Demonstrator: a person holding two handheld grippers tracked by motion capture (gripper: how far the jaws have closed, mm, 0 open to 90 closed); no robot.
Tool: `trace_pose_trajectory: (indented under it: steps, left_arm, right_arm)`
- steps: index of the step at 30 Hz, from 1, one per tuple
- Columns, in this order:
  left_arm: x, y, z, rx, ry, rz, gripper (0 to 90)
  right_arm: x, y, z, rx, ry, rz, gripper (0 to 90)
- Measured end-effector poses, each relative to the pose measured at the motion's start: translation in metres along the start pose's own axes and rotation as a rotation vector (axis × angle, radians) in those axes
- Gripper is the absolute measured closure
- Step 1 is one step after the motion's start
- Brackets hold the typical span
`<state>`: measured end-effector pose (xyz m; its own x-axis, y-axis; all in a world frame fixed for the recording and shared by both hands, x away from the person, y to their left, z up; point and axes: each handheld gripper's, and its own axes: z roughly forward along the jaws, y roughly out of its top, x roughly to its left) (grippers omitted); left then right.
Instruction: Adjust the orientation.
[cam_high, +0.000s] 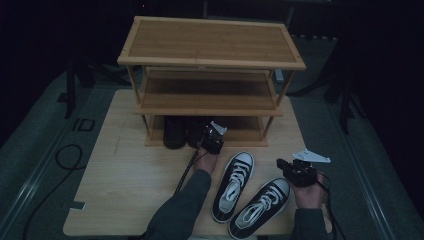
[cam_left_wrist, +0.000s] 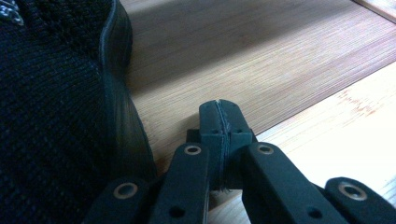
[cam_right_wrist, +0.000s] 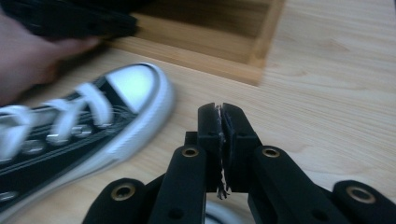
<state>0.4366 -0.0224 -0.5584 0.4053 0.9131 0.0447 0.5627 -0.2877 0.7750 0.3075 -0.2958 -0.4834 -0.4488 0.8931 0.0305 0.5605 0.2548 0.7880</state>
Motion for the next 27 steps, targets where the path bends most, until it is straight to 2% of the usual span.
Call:
trace_pose_trajectory:
  steps: [2,6,8,9,10,11,12,13,14,15,16,17,27]
  left_arm:
    - [0.000,0.000,0.000,0.000,0.000,0.000,89.6]
    - [0.000,0.000,0.000,0.000,0.000,0.000,89.6]
    - [0.000,0.000,0.000,0.000,0.000,0.001,89.6]
    - [0.000,0.000,0.000,0.000,0.000,0.000,89.6]
    - [0.000,0.000,0.000,0.000,0.000,0.000,89.6]
    - [0.000,0.000,0.000,0.000,0.001,0.000,89.6]
    - [0.000,0.000,0.000,0.000,0.001,0.000,89.6]
    - [0.000,0.000,0.000,0.000,0.000,0.000,89.6]
    - [0.000,0.000,0.000,0.000,0.001,0.000,89.6]
    - [0.000,0.000,0.000,0.000,0.001,0.000,89.6]
    - [0.000,0.000,0.000,0.000,0.001,0.001,89.6]
    - [0.000,0.000,0.000,0.000,0.001,0.001,89.6]
    - [0.000,0.000,0.000,0.000,0.000,0.000,89.6]
  right_arm:
    - [0.011,0.002,-0.006,-0.012,0.024,-0.023,86.0]
    - [0.019,0.003,-0.009,-0.011,0.044,-0.042,83.9]
    - [0.031,0.003,-0.012,-0.002,0.067,-0.067,81.7]
    - [0.031,0.003,-0.012,-0.002,0.067,-0.067,81.7]
    - [0.039,0.003,-0.013,0.003,0.084,-0.081,80.1]
    - [0.039,0.003,-0.013,0.003,0.084,-0.081,80.1]
    - [0.049,0.002,-0.014,0.003,0.105,-0.092,78.0]
    - [0.049,0.002,-0.014,0.003,0.105,-0.092,78.0]
    - [0.058,0.002,-0.014,0.001,0.130,-0.104,76.2]
    - [0.058,0.002,-0.014,0.001,0.130,-0.104,76.2]
    - [0.067,0.001,-0.012,0.006,0.151,-0.111,75.2]
    - [0.067,0.001,-0.012,0.006,0.151,-0.111,75.2]
    - [0.099,0.000,-0.006,0.041,0.228,-0.152,64.9]
